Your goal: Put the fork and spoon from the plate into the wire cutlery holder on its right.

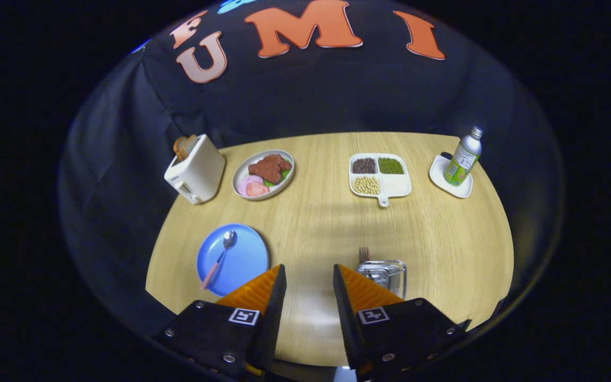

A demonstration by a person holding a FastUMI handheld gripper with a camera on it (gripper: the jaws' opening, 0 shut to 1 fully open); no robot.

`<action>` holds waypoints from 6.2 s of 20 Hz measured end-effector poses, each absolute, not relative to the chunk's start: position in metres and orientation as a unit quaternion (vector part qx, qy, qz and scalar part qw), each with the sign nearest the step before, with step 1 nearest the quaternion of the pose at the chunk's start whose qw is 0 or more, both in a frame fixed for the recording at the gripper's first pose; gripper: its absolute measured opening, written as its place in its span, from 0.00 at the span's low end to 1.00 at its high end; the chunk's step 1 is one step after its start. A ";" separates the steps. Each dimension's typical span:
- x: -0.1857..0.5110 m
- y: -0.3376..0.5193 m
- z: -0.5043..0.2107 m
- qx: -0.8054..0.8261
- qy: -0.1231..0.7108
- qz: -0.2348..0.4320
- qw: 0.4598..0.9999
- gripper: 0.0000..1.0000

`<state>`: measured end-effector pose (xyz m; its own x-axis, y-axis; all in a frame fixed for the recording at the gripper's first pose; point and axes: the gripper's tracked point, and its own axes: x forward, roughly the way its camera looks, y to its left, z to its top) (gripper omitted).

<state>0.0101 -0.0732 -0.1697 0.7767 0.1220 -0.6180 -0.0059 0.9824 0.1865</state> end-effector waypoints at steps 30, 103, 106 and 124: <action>0.036 0.128 -0.159 0.004 0.142 0.049 0.989 0.89; -0.055 -0.163 -0.194 -0.019 0.355 -0.041 0.934 0.06; -0.067 -0.168 -0.212 -0.018 0.413 -0.026 0.910 0.06; -0.077 -0.197 -0.251 -0.077 0.611 0.017 0.788 0.06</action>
